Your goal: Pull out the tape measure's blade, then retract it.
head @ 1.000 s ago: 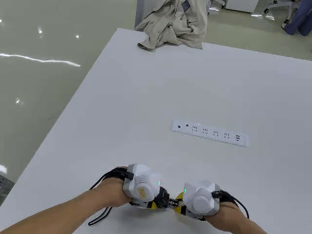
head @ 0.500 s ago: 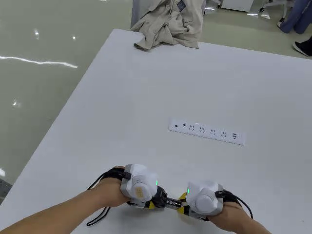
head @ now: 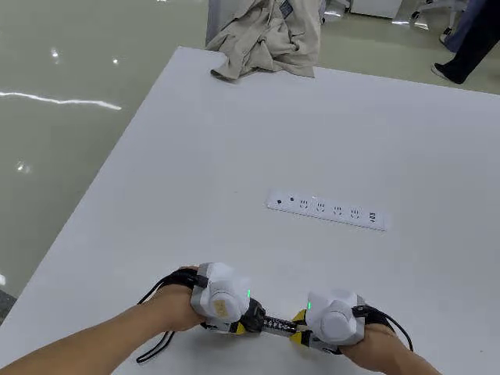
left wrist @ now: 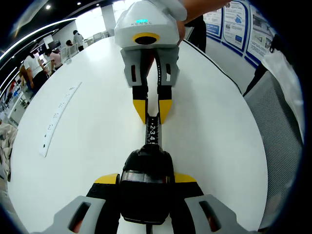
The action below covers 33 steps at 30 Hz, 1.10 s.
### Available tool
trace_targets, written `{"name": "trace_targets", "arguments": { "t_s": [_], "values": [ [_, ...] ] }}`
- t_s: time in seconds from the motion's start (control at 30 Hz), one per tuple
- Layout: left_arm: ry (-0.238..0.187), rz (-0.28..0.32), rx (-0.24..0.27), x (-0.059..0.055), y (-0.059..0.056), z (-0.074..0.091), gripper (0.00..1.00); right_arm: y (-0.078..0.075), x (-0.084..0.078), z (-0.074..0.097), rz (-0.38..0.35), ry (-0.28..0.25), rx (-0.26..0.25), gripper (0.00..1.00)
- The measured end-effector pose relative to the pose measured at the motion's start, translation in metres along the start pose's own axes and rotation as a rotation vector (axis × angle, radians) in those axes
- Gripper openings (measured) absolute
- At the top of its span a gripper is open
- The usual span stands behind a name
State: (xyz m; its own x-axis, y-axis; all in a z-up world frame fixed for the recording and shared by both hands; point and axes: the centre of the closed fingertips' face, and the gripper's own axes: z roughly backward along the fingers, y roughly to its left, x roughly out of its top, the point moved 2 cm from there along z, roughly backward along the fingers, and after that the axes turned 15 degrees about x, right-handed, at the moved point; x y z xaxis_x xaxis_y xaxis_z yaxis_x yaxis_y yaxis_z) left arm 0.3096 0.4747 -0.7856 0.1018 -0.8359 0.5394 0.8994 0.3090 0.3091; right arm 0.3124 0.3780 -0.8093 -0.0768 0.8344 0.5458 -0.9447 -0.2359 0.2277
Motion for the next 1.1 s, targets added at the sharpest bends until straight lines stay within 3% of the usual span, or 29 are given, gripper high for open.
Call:
{"name": "trace_targets", "arguments": {
  "t_s": [1.1],
  "values": [
    [0.001, -0.004, -0.003, 0.0, 0.0, 0.0, 0.37, 0.007, -0.038, 0.025, -0.06, 0.005, -0.009, 0.12]
  ]
}}
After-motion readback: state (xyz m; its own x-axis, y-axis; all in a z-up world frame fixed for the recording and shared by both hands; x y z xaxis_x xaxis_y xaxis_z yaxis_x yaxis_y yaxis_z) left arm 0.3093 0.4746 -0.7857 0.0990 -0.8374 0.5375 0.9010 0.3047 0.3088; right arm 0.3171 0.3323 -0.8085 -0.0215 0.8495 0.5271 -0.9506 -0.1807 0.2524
